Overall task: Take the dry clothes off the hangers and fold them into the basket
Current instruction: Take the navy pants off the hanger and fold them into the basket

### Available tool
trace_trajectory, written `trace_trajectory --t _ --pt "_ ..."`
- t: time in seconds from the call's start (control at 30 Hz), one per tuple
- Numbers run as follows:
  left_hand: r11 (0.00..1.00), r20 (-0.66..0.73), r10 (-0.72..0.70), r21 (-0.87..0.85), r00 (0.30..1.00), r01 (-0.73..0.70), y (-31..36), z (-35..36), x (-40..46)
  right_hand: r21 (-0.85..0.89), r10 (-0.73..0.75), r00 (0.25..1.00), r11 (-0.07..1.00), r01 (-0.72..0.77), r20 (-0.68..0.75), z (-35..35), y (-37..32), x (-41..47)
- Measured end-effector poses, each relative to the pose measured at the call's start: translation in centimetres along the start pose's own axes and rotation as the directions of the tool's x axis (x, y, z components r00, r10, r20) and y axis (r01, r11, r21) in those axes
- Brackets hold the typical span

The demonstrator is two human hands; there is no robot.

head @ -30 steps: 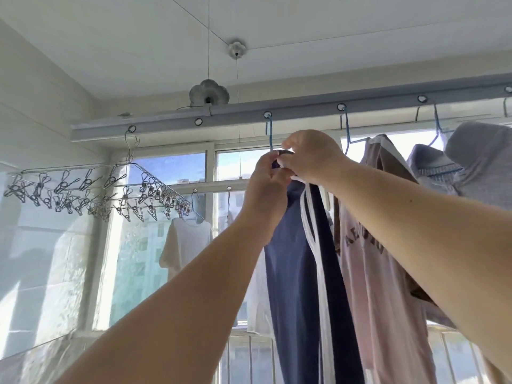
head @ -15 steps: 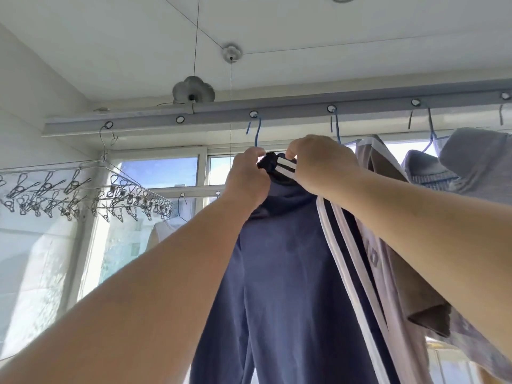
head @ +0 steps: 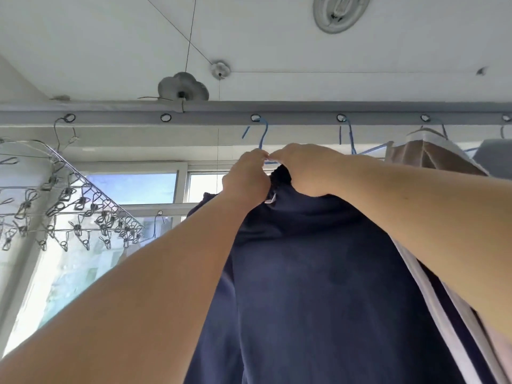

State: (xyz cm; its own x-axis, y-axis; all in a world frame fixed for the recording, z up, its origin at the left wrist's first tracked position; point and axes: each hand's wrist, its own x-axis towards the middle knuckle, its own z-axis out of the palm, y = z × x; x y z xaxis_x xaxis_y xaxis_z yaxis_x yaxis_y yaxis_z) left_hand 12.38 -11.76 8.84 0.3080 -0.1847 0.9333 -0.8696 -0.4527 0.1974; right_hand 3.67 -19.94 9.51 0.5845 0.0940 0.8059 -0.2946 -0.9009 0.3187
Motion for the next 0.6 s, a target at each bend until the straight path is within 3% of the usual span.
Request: trace_trajectory --t 0.1,0.2,0.33,0.6 --pt "0.980 0.020 0.150 0.128 0.988 -0.151 -1.1 0.3 0.4 -0.045 0.008 0.999 0.999 -0.006 0.053 0.0 0.3 0.3" --pt "0.943 0.014 0.284 0.175 0.959 -0.282 -1.2 0.3 0.2 0.000 0.015 1.000 1.000 -0.015 0.013 -0.1 0.6 0.0" --pt "0.954 0.065 0.292 0.046 0.954 -0.296 -1.1 -0.4 0.5 0.082 0.018 0.999 0.997 -0.015 -0.043 0.0 0.9 -0.7" --pt "0.895 0.204 0.387 0.150 0.899 -0.420 0.5 -1.6 0.8 0.128 0.070 0.996 0.990 -0.062 -0.062 -0.7 1.9 -3.4"
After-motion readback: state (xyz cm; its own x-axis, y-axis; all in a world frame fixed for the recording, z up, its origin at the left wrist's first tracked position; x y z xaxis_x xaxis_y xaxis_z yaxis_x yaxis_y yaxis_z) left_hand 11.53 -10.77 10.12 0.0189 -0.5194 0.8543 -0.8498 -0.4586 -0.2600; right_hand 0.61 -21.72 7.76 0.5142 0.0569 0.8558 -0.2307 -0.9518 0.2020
